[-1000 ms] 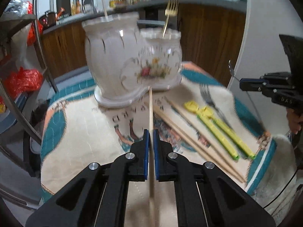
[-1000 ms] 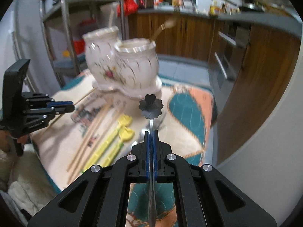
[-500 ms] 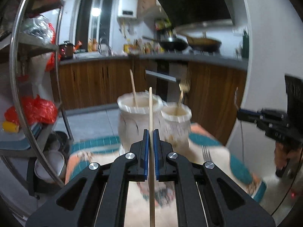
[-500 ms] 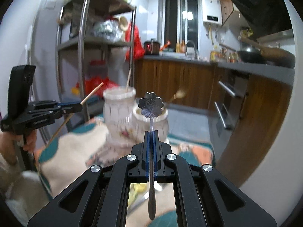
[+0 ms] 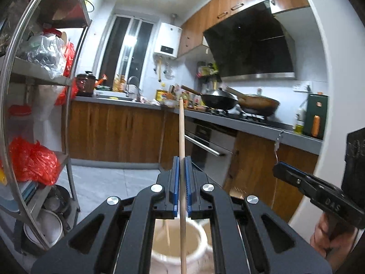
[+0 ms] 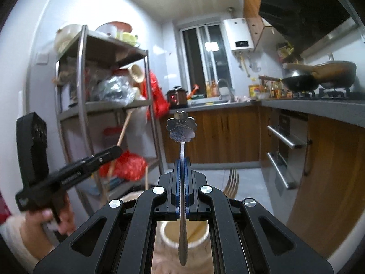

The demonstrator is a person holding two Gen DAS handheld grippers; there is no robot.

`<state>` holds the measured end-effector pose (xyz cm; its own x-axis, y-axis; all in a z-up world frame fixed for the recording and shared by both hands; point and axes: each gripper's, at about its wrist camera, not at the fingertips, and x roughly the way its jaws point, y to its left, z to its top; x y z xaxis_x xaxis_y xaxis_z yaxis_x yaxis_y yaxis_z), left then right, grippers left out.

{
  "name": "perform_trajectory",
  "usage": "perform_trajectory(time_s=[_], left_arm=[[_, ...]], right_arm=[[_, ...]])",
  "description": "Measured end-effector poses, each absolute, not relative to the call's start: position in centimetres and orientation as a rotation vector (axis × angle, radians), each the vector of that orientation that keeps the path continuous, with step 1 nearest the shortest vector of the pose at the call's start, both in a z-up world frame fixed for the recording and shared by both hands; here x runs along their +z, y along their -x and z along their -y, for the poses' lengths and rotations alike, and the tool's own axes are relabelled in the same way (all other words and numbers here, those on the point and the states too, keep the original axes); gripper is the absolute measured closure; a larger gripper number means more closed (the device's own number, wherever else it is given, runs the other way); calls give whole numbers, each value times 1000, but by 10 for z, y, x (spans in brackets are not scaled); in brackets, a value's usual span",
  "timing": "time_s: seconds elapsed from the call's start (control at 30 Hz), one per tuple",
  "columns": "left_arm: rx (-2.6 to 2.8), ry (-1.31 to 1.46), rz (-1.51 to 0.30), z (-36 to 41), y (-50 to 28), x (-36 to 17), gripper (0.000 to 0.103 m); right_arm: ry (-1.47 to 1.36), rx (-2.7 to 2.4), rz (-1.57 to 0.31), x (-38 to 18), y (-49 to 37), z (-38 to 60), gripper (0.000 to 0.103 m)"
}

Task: Organize utensils
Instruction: 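Carry the chopstick over the large cup while the right tool carries the spoon over the small cup, then release the chopstick into the large cup while the right tool releases the spoon into the small cup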

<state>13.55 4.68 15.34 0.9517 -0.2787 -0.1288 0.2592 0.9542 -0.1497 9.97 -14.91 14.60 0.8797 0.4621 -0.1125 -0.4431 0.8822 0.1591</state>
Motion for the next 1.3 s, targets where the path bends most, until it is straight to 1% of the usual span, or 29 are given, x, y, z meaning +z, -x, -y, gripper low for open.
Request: perform_trajectory(time_s=[0.13, 0.3, 0.5, 0.67, 0.93, 1.3], left_arm=[[-227, 116, -107, -39, -155, 154, 98], [-215, 154, -135, -47, -169, 141, 98], [-192, 154, -178, -59, -158, 118, 98], [-165, 121, -248, -64, -142, 102, 98], [-160, 70, -336, -60, -148, 84, 98], [-155, 45, -339, -56, -146, 81, 97]], right_arm=[[-125, 444, -129, 140, -116, 141, 99], [-127, 438, -154, 124, -129, 135, 99], [-133, 451, -208, 100, -137, 133, 99], [-125, 473, -270, 83, -140, 129, 99], [-124, 475, -337, 69, -143, 125, 99], [-112, 454, -375, 62, -149, 123, 99]])
